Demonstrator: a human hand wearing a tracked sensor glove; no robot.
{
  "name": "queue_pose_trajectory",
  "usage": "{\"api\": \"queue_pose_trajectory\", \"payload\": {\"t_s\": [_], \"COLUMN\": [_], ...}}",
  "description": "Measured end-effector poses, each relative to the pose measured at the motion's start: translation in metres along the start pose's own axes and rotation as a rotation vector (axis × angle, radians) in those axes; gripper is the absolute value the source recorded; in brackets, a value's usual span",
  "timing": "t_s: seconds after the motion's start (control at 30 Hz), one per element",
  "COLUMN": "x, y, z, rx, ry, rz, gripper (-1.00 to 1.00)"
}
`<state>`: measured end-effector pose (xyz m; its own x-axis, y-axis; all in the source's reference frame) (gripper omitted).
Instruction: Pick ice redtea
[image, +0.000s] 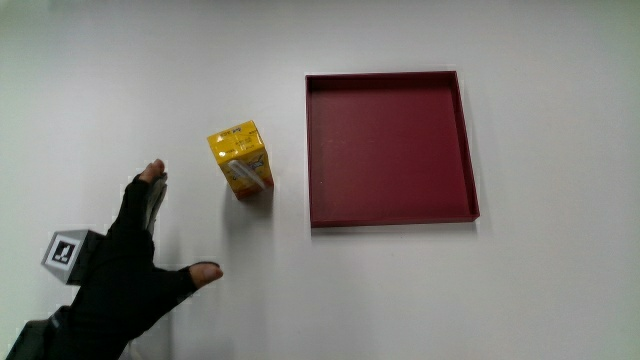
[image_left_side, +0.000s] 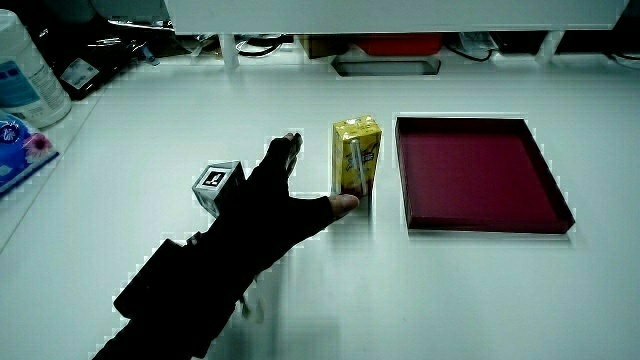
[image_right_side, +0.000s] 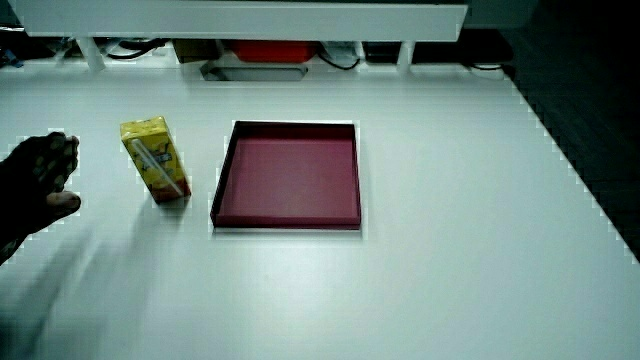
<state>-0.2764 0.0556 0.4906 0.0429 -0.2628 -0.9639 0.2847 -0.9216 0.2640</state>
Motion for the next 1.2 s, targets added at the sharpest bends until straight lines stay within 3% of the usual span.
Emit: {"api": "queue_pose_trajectory", "payload": {"t_s": [0.17, 0.2, 0.3, 0.53, 0.7, 0.77, 0.97, 1.2], "x": [-0.008, -0.008, -0.011, -0.026, -0.02, -0.023, -0.023, -0.025], "y": [0.017, 0.021, 0.029, 0.053, 0.065, 0.07, 0.076, 0.077], "z": [-0.003, -0.006, -0.008, -0.009, -0.017, -0.017, -0.02, -0.021], "rx": [0.003, -0.002, 0.01, 0.039, 0.047, 0.051, 0.09, 0.088], "ry": [-0.013, -0.044, -0.059, -0.042, -0.088, -0.079, -0.09, -0.094], "rz": [0.012, 0.012, 0.016, 0.052, 0.04, 0.042, 0.024, 0.029], "gripper": [0.0, 0.0, 0.0, 0.0, 0.0, 0.0, 0.0, 0.0]}}
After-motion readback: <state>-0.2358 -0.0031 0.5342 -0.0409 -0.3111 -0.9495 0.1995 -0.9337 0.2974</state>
